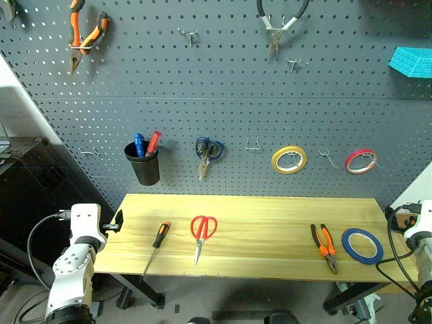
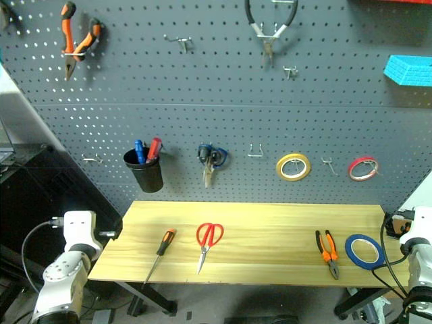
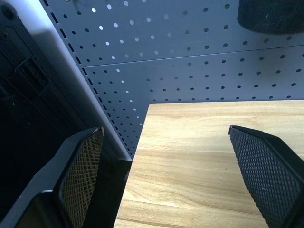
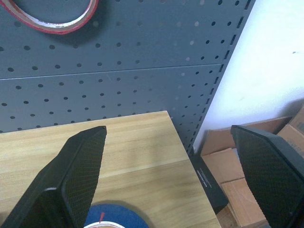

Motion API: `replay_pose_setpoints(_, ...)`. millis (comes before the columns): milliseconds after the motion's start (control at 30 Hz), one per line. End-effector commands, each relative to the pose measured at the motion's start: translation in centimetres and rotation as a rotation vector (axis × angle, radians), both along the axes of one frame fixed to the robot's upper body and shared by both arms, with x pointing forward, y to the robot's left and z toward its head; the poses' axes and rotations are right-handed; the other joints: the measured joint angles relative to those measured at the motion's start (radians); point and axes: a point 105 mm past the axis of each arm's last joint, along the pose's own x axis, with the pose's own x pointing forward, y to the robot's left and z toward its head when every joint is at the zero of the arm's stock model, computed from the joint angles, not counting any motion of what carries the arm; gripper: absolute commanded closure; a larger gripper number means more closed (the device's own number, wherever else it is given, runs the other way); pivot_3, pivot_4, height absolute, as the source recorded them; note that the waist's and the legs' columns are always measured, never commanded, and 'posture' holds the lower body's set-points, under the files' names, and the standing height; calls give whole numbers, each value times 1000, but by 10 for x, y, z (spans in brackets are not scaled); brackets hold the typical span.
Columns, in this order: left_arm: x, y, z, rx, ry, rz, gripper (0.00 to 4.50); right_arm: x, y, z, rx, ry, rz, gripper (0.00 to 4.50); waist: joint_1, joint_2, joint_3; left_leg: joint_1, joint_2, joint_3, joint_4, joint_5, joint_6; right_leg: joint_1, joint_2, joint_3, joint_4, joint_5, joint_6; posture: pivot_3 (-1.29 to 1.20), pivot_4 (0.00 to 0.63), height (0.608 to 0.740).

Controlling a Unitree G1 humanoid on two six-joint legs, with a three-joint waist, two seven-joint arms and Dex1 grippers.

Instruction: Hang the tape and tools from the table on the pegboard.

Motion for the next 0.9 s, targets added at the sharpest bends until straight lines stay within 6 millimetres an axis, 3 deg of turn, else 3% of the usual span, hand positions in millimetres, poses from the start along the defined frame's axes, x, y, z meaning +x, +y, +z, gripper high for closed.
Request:
replay_pose_setpoints(33, 7, 0, 22, 60, -84, -29, 19, 7, 0, 16, -40, -40, 20, 0, 0, 0, 0, 0, 0, 0, 0, 0, 0, 0, 0, 0, 0, 0, 0, -80, 0, 740)
replay_pose_setpoints(233, 5, -11, 17, 86, -64, -97, 19, 8, 13, 9, -62, -11, 92, 0, 0, 0, 0, 0, 0, 0, 0, 0, 0, 0, 0, 0, 0, 0, 0, -84, 0, 740)
replay_pose_setpoints(433, 0, -51, 11, 67, 8, -302, 19, 6, 35, -1, 5, 54, 194, 0, 1, 0, 0, -1, 0, 2, 0, -1, 1, -2, 0, 3, 0, 0, 0, -109, 0, 740)
replay_pose_setpoints(567, 5, -73, 12, 59, 41, -364, 19, 2, 54, -7, 31, 132, 266, 0, 2, 3, 14, -1, 0, 3, 0, -1, 1, -2, 0, 4, 1, 0, 0, -149, 60, 740)
replay_pose_setpoints(667, 14, -102, 21, 19, 36, -473, 19, -2, 66, -15, 51, 236, 321, 0, 1, 5, 35, 0, 1, 6, 1, -1, 1, -3, 1, 8, 2, 0, 0, -170, 94, 740)
replay_pose_setpoints(800, 18, -149, 35, -49, 21, -698, 19, -4, 75, -12, 18, 304, 368, 0, -1, 5, 68, -2, 2, 10, 1, -1, 2, -6, 4, 14, 2, 0, 1, -203, 142, 740)
replay_pose_setpoints(900, 18, -180, 49, -14, -11, -852, 19, -5, 75, -7, 15, 336, 369, 0, -10, 5, 84, -14, 1, 16, 1, -2, 3, -21, 4, 20, 2, 2, 3, -218, 176, 740)
